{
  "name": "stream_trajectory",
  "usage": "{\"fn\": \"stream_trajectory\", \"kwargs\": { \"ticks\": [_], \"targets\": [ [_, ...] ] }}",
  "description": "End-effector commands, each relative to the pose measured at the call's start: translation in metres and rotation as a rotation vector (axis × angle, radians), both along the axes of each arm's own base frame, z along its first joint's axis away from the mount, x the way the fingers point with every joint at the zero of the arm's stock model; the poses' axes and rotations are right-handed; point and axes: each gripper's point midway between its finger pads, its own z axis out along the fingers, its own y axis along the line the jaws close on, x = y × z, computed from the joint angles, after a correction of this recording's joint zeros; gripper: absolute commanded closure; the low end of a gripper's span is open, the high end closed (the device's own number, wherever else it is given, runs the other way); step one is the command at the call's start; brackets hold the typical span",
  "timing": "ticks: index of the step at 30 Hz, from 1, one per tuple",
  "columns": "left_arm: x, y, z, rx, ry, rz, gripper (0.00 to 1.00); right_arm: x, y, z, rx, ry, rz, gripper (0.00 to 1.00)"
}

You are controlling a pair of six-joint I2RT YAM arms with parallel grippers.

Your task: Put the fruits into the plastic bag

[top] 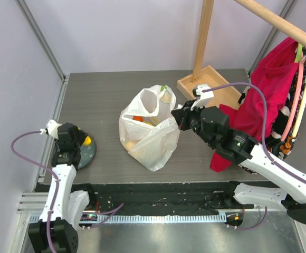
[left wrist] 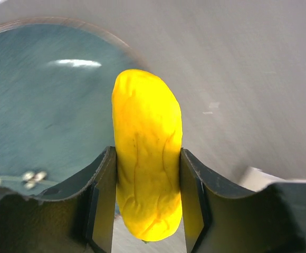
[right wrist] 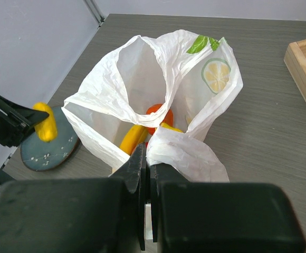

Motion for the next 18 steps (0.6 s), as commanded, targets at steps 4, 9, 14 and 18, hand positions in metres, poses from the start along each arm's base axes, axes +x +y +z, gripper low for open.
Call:
{"fn": "stream_trajectory", "kwargs": {
  "ticks": [4, 9, 14, 18],
  "targets": [
    [0.043, -0.077, 0.151, 0.095, -0.356, -0.369, 0.89, 0.004, 0.01, 0.015, 0.06, -0.02, 0.015, 0.99],
    [0.045, -0.184, 0.234, 0.131, -0.566, -0.807, 0.84, 0.003, 0.013, 0.017, 0.079, -0.014, 0.027, 0.99],
    [0.028, -0.275, 0.267, 0.181, -0.674, -1.132, 0.8, 0.001, 0.012, 0.019, 0.093, -0.011, 0.026, 0.99],
    [0.016, -0.332, 0.257, 0.22, -0.67, -1.304, 0.77, 0.001, 0.01, 0.022, 0.102, -0.014, 0.018, 0.99]
  ]
}}
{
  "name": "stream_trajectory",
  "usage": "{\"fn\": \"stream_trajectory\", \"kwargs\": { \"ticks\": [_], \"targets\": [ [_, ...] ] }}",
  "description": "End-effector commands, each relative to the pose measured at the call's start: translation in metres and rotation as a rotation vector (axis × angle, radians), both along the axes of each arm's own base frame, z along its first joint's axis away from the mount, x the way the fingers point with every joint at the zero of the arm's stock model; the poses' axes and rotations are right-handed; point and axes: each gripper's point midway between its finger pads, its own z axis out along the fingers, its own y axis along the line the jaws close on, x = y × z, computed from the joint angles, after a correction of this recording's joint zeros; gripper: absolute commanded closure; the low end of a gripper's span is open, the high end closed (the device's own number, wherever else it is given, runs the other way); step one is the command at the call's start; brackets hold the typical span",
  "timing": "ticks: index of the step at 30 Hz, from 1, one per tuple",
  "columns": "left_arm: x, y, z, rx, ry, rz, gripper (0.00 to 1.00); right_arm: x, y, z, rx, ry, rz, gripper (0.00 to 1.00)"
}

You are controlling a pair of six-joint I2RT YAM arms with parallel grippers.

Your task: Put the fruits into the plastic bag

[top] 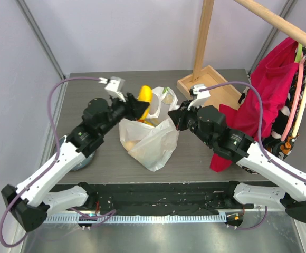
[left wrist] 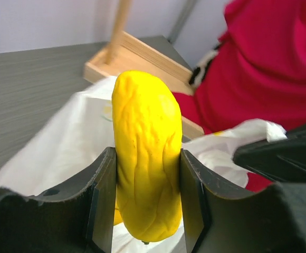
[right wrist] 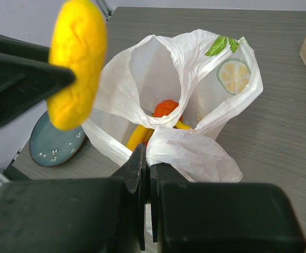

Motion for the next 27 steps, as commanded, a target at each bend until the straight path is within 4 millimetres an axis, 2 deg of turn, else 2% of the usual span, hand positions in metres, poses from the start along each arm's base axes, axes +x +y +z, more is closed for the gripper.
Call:
{"fn": "stream_trajectory", "kwargs": {
  "ticks": [1, 2, 3, 5, 6, 9, 14, 17, 21, 25, 27],
  "targets": [
    [-0.009, -0.054, 0.015, 0.074, -0.125, -0.173, 0.77, 0.0, -0.003, 0.03, 0.088, -0.045, -0.014, 0.99],
    [-0.01, -0.062, 0.015, 0.078, -0.126, -0.194, 0.77, 0.0, -0.003, 0.029, 0.084, -0.043, -0.014, 0.99],
    [-0.011, -0.078, 0.001, 0.105, -0.102, -0.231, 0.77, 0.0, -0.003, 0.03, 0.087, -0.044, -0.012, 0.99],
    [-0.008, -0.091, 0.003, 0.109, -0.135, -0.247, 0.77, 0.0, -0.003, 0.031, 0.088, -0.045, -0.014, 0.99],
    [0.0, -0.097, -0.01, 0.132, -0.114, -0.241, 0.77, -0.001, -0.004, 0.031, 0.087, -0.043, -0.012, 0.99],
    [0.014, -0.1, -0.02, 0.168, -0.103, -0.203, 0.77, -0.001, -0.005, 0.033, 0.09, -0.044, -0.016, 0.99],
    [0.027, -0.113, -0.05, 0.234, -0.055, -0.214, 0.76, -0.002, -0.009, 0.034, 0.092, -0.048, -0.028, 0.99],
    [0.029, -0.114, -0.083, 0.313, 0.024, -0.226, 0.76, -0.001, -0.009, 0.035, 0.093, -0.048, -0.028, 0.99],
    [0.017, -0.101, -0.127, 0.43, 0.129, -0.249, 0.75, -0.001, -0.008, 0.033, 0.088, -0.045, -0.026, 0.99],
    [0.004, -0.086, -0.149, 0.491, 0.175, -0.262, 0.73, -0.001, -0.008, 0.033, 0.088, -0.047, -0.027, 0.99],
    [0.002, -0.075, -0.158, 0.532, 0.204, -0.238, 0.67, 0.0, -0.006, 0.031, 0.086, -0.044, -0.021, 0.99]
  ]
}}
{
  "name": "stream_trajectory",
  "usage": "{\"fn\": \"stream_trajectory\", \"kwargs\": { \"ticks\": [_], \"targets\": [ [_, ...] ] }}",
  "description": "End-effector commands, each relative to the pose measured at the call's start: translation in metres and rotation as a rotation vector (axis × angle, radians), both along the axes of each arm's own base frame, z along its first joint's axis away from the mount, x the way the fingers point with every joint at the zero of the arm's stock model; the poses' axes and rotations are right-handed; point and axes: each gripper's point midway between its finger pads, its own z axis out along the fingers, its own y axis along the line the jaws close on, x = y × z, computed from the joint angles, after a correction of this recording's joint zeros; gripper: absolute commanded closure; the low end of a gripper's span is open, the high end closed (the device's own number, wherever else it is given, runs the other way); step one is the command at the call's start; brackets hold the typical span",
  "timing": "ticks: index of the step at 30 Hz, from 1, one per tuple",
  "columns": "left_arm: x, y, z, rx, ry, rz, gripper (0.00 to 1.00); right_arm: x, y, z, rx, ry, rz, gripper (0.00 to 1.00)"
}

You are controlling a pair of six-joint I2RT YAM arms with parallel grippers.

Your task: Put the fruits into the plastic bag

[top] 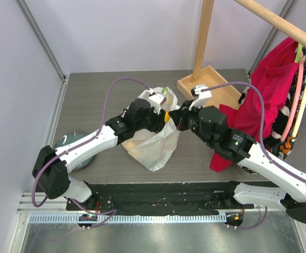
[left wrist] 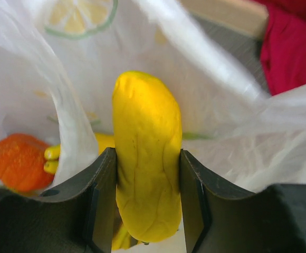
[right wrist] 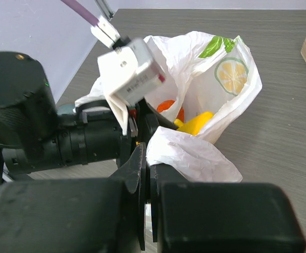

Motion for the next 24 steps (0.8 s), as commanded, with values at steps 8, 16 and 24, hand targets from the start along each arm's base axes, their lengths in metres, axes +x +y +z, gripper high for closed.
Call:
{"fn": "stream_trajectory", "kwargs": {
  "ticks": [8, 16, 24],
  "targets": [
    [-0.008, 0.031, -0.015, 0.142, 0.025, 0.045, 0.41, 0.001, -0.002, 0.029, 0.075, -0.047, -0.013, 0.99],
    [-0.008, 0.025, 0.012, 0.07, -0.014, 0.036, 0.13, 0.001, -0.004, 0.029, 0.078, -0.047, -0.016, 0.99],
    [-0.019, 0.027, 0.098, -0.101, -0.14, 0.011, 0.09, 0.001, -0.009, 0.032, 0.072, -0.057, -0.032, 0.99]
  ]
}}
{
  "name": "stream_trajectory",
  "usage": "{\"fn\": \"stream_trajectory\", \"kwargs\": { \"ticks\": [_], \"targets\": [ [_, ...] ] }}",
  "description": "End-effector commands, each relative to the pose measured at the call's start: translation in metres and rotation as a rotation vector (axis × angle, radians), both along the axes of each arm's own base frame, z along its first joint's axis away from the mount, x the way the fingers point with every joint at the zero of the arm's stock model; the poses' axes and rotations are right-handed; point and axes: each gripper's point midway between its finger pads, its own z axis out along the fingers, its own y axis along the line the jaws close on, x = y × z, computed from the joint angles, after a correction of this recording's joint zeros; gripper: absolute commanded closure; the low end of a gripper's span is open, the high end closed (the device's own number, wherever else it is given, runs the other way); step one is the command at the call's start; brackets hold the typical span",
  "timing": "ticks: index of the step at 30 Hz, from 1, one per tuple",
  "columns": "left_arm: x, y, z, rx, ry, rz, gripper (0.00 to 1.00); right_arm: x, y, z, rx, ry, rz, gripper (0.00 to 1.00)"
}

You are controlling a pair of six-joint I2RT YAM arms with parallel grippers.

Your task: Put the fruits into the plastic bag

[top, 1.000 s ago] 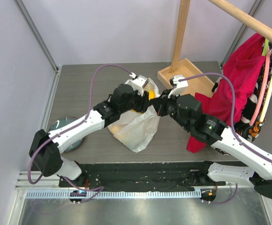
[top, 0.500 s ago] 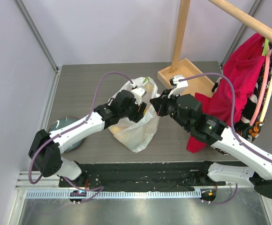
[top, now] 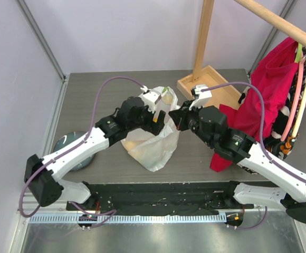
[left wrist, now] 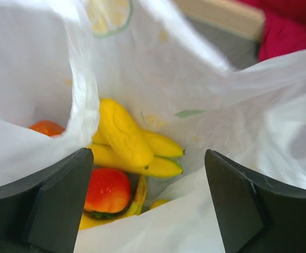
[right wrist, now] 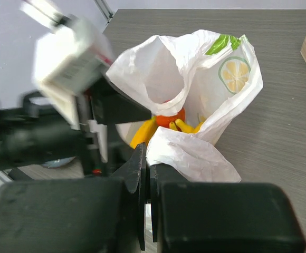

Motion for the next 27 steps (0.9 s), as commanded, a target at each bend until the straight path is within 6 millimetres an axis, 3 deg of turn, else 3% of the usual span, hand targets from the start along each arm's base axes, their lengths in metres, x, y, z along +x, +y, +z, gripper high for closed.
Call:
{"fn": "stream_trajectory", "kwargs": {
  "ticks": [1, 4, 6, 10, 15, 20, 23, 24, 26, 27],
  "targets": [
    [-0.006, 0.0, 0.099, -0.19, -0.167, -0.017, 0.07, 0.001, -0.009, 0.032, 0.069, -0.06, -0.032, 0.99],
    [-0.014, 0.007, 0.128, -0.23, -0.225, -0.035, 0.04, 0.001, -0.009, 0.032, 0.068, -0.059, -0.032, 0.99],
    [-0.004, 0.028, 0.14, -0.207, -0.277, 0.073, 0.02, 0.002, -0.01, 0.031, 0.065, -0.058, -0.036, 0.99],
    [0.01, 0.063, 0.143, -0.097, -0.361, 0.216, 0.01, 0.001, -0.009, 0.032, 0.068, -0.057, -0.033, 0.99],
    [0.018, 0.066, 0.122, 0.021, -0.355, 0.213, 0.01, 0.002, -0.007, 0.029, 0.063, -0.05, -0.032, 0.99],
    [0.034, 0.066, 0.071, 0.203, -0.246, 0.246, 0.04, 0.004, -0.004, 0.022, 0.053, -0.037, -0.03, 0.99],
    [0.041, 0.062, 0.058, 0.186, -0.188, 0.251, 0.29, 0.006, 0.0, 0.015, 0.037, -0.026, -0.025, 0.99],
    [0.047, 0.068, 0.056, 0.163, -0.167, 0.279, 0.52, 0.008, 0.001, 0.013, 0.03, -0.024, -0.026, 0.99],
    [0.053, 0.067, 0.055, 0.093, -0.135, 0.276, 0.71, 0.018, 0.004, 0.007, 0.006, -0.014, -0.025, 0.99],
    [0.063, 0.079, 0.055, 0.039, -0.101, 0.325, 0.87, 0.023, 0.004, 0.005, 0.0, -0.01, -0.024, 0.99]
  ]
}}
